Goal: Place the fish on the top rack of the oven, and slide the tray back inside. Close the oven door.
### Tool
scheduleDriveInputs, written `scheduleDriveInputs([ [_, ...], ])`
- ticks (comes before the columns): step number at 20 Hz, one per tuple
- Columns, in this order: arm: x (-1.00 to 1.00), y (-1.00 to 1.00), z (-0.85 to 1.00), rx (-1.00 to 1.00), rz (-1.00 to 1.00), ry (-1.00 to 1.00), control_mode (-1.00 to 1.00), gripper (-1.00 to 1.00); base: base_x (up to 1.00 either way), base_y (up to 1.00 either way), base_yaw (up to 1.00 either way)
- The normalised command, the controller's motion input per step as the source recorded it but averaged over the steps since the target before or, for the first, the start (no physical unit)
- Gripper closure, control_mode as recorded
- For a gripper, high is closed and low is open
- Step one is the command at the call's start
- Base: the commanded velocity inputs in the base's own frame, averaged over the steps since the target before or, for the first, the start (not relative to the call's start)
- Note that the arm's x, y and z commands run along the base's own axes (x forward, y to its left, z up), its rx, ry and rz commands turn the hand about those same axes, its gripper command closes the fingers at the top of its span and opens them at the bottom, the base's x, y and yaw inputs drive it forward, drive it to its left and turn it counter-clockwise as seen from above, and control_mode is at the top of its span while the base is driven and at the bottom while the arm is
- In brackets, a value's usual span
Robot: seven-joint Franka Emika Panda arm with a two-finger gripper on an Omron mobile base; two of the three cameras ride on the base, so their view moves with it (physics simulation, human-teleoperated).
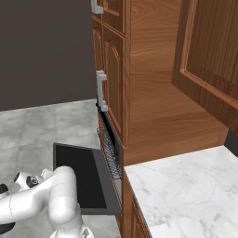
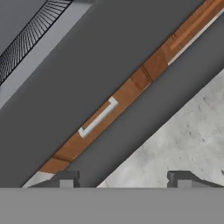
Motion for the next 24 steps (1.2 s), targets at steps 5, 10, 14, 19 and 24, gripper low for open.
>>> scheduleDriveInputs([
  [5,0.12,-0.62,-0.25,-0.04,0.00,0.05,-1.00,-1.00,0.00,0.00,0.00],
  [10,0.06,-0.91,-0.23,-0.13,-0.04,0.05,-1.00,-1.00,0.00,0.00,0.00],
  [14,0.00,-1.00,-0.21,-0.19,-0.06,0.08,-1.00,-1.00,0.00,0.00,0.00],
  [19,0.00,-1.00,-0.05,-0.20,-0.07,0.05,-1.00,-1.00,0.00,0.00,0.00],
  [24,0.00,-1.00,0.00,-0.19,-0.08,0.03,-1.00,-1.00,0.00,0.00,0.00],
])
